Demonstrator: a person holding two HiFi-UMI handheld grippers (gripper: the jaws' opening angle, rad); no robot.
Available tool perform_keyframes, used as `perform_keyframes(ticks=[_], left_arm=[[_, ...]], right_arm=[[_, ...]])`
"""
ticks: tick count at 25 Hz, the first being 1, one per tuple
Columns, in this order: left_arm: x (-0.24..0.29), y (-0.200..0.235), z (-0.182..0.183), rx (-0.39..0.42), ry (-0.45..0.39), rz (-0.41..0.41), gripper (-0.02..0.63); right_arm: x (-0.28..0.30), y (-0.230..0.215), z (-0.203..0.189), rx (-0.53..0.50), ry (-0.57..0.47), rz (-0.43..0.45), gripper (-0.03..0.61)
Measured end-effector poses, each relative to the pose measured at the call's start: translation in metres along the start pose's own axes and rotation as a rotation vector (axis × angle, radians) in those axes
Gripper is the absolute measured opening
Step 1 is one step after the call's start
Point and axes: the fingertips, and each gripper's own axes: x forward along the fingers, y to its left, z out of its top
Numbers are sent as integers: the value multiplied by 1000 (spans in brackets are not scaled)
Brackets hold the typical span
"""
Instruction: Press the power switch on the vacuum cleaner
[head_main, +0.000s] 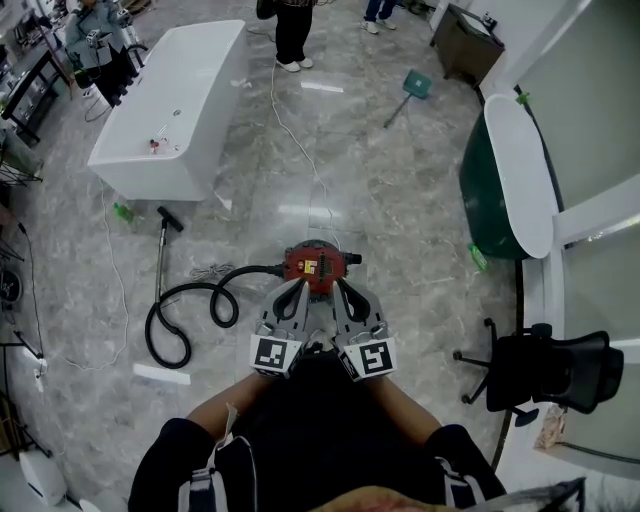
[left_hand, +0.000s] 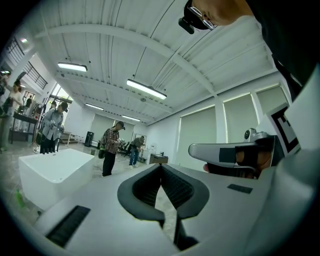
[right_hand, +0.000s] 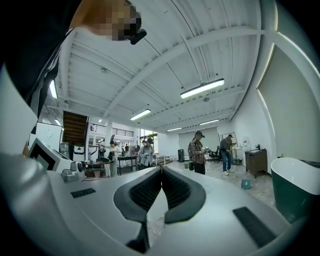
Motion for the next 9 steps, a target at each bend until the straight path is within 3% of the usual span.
perform_keyframes(ticks=[9], left_arm=[[-8, -8, -9, -11, 40, 14, 18]], right_arm=[[-8, 8, -4, -5, 46, 14, 18]])
